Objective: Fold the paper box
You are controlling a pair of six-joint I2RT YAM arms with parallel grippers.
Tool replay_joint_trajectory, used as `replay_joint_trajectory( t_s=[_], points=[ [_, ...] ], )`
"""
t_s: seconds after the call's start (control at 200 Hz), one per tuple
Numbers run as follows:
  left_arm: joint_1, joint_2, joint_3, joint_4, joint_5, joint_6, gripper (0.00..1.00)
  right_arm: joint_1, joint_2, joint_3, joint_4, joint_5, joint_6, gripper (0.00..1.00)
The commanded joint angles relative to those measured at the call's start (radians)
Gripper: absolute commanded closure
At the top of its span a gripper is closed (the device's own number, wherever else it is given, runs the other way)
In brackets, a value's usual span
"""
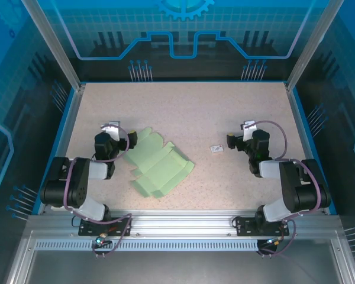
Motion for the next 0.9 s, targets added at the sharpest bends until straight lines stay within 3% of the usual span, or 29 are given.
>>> replay_joint_trajectory(
  t_s=[0.0,0.71,0.765,0.896],
  points=[
    [0.006,0.005,0.012,0.001,0.017,-0.001,0.01,-0.013,0.006,0.017,0.019,-0.007,0.01,0.0],
    [0.006,0.003,0.013,0.003,0.011,-0.003,0.01,-0.013,0.004,0.017,0.021,-0.002,0.014,0.0],
    [0.005,-0.021,0.013,-0.018,-0.044,-0.027,0.01,-0.006,-0.028,0.036,-0.026,0.079,0.036,0.0],
    [0.005,-0.197,0.033,-0.207,-0.126,-0.053,0.01,-0.028,-0.187,0.113,-0.323,0.227,0.151,0.0]
  ],
)
